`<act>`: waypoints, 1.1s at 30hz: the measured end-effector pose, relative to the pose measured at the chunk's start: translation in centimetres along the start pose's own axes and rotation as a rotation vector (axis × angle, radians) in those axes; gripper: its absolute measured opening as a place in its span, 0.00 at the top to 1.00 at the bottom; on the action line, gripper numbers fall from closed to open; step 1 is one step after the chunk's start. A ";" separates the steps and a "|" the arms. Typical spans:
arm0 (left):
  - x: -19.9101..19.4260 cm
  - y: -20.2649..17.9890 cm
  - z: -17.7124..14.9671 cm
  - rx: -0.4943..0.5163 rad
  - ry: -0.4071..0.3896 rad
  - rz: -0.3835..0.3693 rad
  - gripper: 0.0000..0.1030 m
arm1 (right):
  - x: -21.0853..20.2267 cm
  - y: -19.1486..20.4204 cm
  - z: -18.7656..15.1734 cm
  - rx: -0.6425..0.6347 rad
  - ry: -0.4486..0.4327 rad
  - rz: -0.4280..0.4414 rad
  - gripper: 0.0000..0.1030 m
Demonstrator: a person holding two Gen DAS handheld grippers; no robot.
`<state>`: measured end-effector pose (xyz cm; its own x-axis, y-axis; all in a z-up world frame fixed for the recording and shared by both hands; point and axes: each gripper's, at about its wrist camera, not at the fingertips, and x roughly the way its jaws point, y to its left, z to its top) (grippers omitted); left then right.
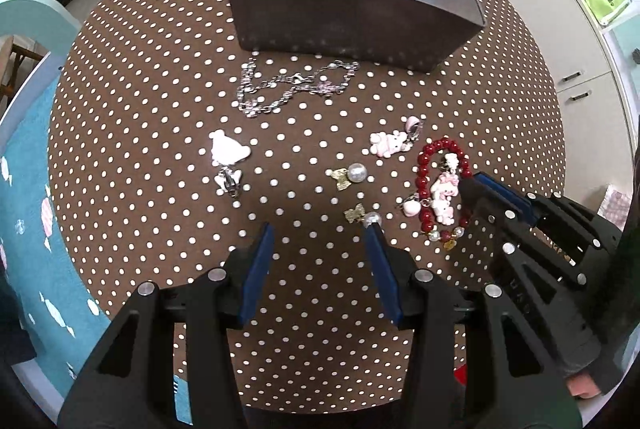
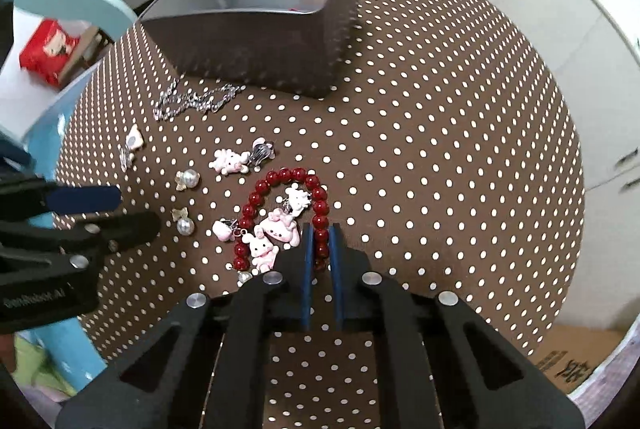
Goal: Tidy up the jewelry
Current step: 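Grasp a small pearl charm with the left tool while the right grasps the red bead bracelet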
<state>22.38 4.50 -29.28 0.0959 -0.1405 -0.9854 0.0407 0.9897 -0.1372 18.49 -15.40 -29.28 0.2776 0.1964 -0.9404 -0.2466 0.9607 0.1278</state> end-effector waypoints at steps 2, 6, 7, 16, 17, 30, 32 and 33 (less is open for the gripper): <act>0.0 -0.4 -0.2 0.012 -0.002 -0.003 0.53 | -0.7 -0.8 0.3 0.050 -0.024 0.044 0.93; 0.4 -1.9 0.3 0.027 0.004 -0.005 0.53 | -2.6 -1.3 1.4 0.060 -0.079 0.080 0.93; 0.4 -2.3 0.5 0.032 0.008 -0.005 0.53 | -3.2 -1.6 1.9 0.077 -0.093 0.100 0.93; 1.5 -5.2 2.2 0.057 0.003 -0.031 0.53 | -7.5 -2.4 0.7 0.137 -0.188 0.195 0.93; 1.7 -5.5 2.2 0.060 0.002 -0.037 0.53 | -8.0 -3.1 0.4 0.139 -0.198 0.202 0.93; 3.0 -4.8 2.2 0.048 -0.026 -0.058 0.84 | -9.7 -5.7 -0.1 0.195 -0.215 0.204 0.93; 3.0 -4.4 2.3 0.054 -0.032 -0.061 0.87 | -9.5 -5.9 -0.2 0.203 -0.205 0.209 0.93; 2.9 -4.2 2.3 0.059 -0.031 -0.061 0.87 | -9.5 -5.8 -0.2 0.204 -0.202 0.211 0.93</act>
<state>24.75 -0.12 -31.30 0.1223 -0.2024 -0.9716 0.1061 0.9760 -0.1900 17.11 -22.90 -21.15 0.4239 0.4096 -0.8078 -0.1329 0.9104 0.3919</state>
